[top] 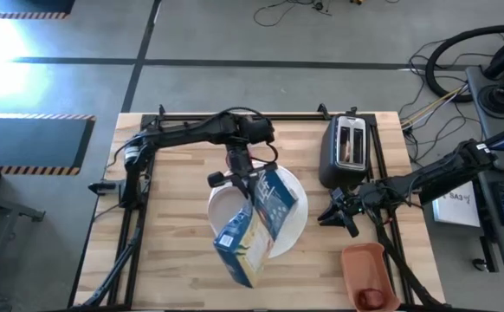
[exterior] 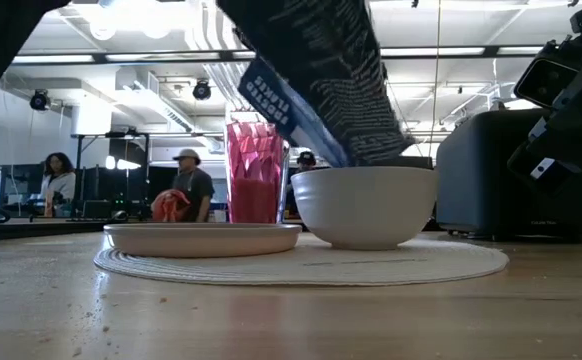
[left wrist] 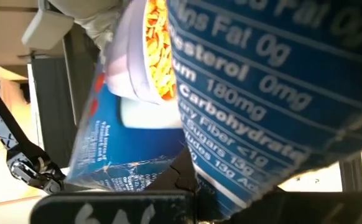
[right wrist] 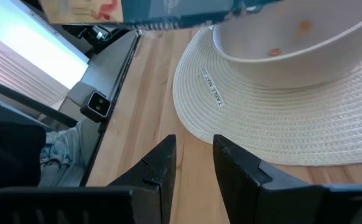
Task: Arrange a breakfast setting
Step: Pour the cereal from the cereal box into the white bowl
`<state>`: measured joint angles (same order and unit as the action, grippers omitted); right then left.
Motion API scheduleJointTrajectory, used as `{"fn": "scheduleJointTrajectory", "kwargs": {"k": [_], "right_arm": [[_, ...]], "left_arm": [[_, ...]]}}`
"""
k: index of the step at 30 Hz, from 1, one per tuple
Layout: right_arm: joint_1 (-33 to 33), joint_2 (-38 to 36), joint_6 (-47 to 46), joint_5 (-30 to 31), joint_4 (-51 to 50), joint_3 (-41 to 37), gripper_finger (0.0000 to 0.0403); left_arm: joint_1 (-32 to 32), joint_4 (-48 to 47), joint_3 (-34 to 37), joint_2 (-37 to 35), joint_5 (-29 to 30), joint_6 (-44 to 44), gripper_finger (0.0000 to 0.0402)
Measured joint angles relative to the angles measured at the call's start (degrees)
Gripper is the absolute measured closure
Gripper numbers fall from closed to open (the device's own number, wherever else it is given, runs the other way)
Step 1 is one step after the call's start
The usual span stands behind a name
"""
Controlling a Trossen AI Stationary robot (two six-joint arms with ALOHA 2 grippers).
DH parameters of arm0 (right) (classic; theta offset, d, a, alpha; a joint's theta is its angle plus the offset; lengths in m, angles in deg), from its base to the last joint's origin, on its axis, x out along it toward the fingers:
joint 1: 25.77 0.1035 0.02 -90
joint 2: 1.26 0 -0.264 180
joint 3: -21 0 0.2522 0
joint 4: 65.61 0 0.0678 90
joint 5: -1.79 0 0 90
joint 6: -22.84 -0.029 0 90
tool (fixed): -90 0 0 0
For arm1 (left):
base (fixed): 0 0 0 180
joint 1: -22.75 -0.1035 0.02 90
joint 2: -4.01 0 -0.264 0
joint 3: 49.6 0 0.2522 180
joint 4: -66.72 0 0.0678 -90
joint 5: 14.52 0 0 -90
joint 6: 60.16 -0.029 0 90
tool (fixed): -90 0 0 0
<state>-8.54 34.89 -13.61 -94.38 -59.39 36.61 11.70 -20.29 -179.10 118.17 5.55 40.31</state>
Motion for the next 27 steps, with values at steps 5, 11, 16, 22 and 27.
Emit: {"fn": "scheduleJointTrajectory", "kwargs": {"k": [5, 11, 16, 22, 27], "right_arm": [[0.0, 0.0, 0.0, 0.0, 0.0, 0.0, 0.0307], [0.0, 0.0, 0.0, 0.0, 0.0, 0.0, 0.0307], [0.0, 0.0, 0.0, 0.0, 0.0, 0.0, 0.0307], [0.0, 0.0, 0.0, 0.0, 0.0, 0.0, 0.0307], [0.0, 0.0, 0.0, 0.0, 0.0, 0.0, 0.0307]], "left_arm": [[-0.4, -0.9, -2.5, 1.0, -0.9, -0.6, 0.0402], [-0.4, -9.6, -2.1, 0.0, -0.3, -2.5, 0.0402], [-0.4, -9.3, -2.2, -0.2, -0.1, -3.1, 0.0402], [-0.5, -9.1, -2.0, -0.2, -0.2, -4.2, 0.0402], [-0.3, -9.2, -2.0, -0.2, -0.4, -4.6, 0.0402]]}}
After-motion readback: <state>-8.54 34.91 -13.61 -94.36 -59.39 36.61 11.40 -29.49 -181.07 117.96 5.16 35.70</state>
